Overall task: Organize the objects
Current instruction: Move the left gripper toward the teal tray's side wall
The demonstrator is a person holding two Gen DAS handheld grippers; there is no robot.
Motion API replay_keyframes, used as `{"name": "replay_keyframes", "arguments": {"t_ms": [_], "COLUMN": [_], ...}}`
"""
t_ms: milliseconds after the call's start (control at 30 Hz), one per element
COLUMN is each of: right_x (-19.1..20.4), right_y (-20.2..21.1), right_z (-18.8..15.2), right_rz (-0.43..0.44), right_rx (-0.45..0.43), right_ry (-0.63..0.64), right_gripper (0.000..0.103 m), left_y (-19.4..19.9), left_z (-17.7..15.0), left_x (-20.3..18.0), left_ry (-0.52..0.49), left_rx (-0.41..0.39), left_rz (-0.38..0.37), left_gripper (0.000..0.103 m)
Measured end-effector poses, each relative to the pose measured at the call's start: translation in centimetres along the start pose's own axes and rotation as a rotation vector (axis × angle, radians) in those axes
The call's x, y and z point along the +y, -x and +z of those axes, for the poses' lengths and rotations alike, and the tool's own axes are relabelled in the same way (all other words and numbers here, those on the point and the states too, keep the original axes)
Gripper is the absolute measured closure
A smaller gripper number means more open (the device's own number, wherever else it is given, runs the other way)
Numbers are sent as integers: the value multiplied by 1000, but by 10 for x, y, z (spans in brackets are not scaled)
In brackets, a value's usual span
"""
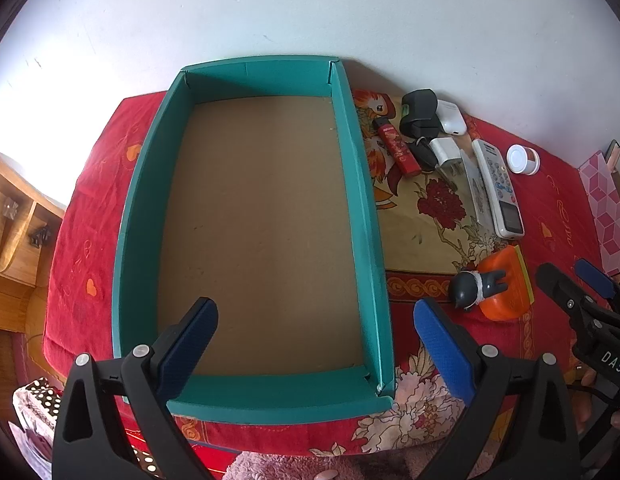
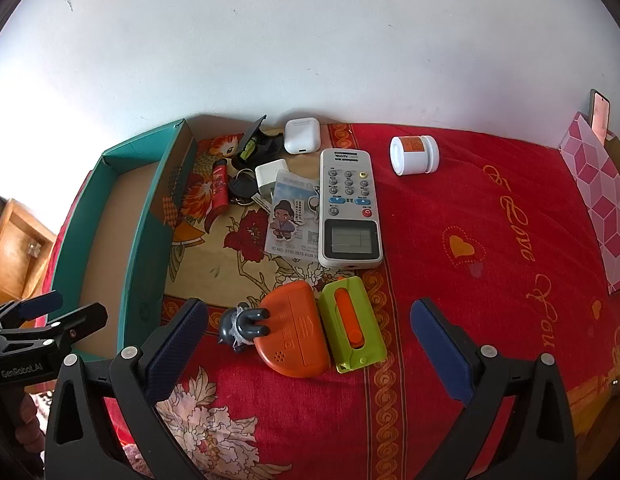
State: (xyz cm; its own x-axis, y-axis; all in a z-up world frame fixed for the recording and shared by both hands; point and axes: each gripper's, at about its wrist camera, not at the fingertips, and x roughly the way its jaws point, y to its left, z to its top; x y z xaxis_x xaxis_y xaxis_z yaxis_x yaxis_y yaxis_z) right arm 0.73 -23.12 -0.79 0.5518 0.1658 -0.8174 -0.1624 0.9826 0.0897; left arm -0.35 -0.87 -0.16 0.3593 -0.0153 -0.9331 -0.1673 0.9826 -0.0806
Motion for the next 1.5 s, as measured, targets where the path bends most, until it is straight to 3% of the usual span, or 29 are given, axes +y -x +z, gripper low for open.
{"name": "replay_keyframes", "arguments": {"t_ms": [1233, 1500], "right_x": [1, 4], "right_y": [-2, -4], "right_z": [-1, -2], "right_rz": [0, -7], "right_rx": [3, 9], "right_ry": [2, 10], "right_gripper": [0, 0], "left_y": [-2, 0], "left_z": [0, 1], "left_x": [8, 25], "left_ry": [6, 25], "left_rx": [11, -3], "left_rz": [0, 47], "left_gripper": [4, 5]}}
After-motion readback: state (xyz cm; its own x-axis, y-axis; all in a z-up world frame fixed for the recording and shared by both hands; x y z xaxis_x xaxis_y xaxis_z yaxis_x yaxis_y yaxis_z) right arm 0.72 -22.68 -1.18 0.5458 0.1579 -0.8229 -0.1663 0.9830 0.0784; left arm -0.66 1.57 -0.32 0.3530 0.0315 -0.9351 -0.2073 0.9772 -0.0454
